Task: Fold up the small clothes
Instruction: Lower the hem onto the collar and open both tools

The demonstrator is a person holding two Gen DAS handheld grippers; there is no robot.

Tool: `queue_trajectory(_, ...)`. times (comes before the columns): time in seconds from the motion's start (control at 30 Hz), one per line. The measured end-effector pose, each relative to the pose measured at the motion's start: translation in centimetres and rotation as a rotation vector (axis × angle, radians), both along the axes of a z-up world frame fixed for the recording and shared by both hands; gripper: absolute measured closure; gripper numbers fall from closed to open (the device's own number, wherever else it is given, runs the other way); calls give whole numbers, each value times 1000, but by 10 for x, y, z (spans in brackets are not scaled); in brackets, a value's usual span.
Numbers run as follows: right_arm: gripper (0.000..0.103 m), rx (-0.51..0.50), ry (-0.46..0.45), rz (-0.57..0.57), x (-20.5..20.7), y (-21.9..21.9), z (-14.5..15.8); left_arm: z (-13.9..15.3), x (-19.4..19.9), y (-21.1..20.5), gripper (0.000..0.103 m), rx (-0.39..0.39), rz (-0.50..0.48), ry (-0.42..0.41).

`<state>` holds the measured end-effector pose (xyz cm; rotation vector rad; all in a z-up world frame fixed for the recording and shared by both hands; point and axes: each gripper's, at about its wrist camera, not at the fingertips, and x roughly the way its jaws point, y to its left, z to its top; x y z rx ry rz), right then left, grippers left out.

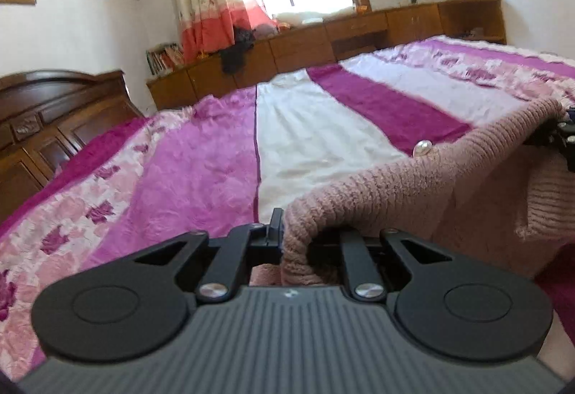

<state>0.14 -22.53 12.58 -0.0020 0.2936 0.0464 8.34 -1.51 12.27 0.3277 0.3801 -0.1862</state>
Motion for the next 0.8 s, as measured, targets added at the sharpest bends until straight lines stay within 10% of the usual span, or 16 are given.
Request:
queue_trajectory(0.5,86,-13,283,-43,140,2,-127,-111,99,-14,85,45,49,261)
queue_trajectory(0.8,66,46,296,-46,144,-7,-137,-102,105,4,52,-52,123,301)
